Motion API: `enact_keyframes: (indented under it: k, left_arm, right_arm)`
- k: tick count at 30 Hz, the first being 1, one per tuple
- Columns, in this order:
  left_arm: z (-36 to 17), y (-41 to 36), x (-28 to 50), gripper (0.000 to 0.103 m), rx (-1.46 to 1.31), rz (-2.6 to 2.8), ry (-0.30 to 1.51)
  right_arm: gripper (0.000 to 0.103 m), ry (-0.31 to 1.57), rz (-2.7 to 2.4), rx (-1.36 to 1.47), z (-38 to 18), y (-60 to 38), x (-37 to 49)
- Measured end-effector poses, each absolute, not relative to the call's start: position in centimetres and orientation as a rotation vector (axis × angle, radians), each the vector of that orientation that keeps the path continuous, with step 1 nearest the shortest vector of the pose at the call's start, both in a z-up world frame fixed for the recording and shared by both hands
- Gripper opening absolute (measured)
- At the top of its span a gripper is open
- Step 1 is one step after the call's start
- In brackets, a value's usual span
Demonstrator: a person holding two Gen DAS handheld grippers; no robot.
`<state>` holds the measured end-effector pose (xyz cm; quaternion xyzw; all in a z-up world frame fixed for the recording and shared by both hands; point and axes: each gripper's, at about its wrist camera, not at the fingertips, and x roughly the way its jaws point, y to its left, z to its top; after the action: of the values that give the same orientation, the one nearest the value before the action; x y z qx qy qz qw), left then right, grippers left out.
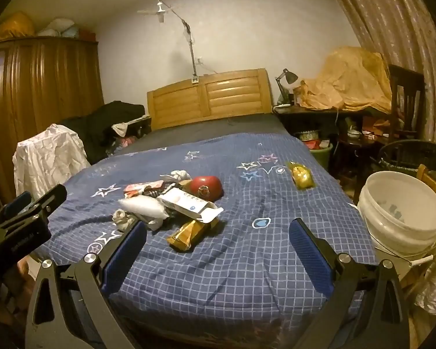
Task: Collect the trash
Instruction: 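Move both tools toward the pile of trash on the bed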
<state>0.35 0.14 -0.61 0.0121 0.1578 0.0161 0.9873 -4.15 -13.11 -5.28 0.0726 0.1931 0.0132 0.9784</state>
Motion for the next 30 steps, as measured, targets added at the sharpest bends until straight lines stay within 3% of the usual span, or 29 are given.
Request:
enact_keyframes:
  k: [30]
  left_arm:
    - [-1.8, 1.1, 2.4, 0.098, 0.021, 0.083, 0.403]
  right_arm:
    - [0.098, 0.484, 0.045, 0.137, -7.1, -11.7, -1.5]
